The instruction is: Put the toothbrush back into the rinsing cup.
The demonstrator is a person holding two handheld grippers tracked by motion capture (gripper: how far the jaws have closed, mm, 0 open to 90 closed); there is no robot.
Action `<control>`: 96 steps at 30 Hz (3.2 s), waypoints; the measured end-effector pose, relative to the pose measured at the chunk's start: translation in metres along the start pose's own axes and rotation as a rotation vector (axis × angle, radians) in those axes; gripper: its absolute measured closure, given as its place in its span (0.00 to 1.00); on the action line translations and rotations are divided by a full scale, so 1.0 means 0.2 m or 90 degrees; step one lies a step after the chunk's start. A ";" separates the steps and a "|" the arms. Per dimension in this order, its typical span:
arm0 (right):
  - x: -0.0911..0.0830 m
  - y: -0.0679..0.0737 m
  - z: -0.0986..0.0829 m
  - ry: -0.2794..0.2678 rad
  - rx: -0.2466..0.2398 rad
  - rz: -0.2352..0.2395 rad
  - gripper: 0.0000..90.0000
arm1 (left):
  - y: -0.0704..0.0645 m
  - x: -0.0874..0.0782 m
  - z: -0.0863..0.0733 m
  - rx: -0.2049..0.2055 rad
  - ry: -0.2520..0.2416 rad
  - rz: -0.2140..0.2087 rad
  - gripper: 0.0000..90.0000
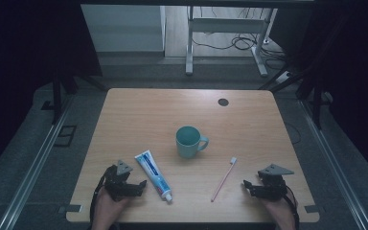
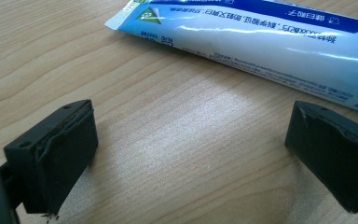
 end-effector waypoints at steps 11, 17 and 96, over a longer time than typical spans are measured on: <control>-0.03 0.06 0.03 0.004 -0.028 0.042 0.61 | 0.00 0.00 0.00 0.000 0.000 0.000 0.03; -0.04 0.10 0.05 0.011 -0.047 0.061 0.77 | 0.00 0.00 0.00 0.000 0.000 0.000 0.03; -0.03 0.31 0.03 0.077 -0.107 0.173 0.93 | 0.00 0.00 0.00 0.000 0.000 0.000 0.03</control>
Point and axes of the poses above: each handheld gripper's, and its own axes: x roughly forward along the jaws, z roughly out of its top, y roughly to its left, the point moved 4 cm from there along x, roughly forward along the jaws, and after that the axes turned 5 degrees about y, right-handed, at the moved point
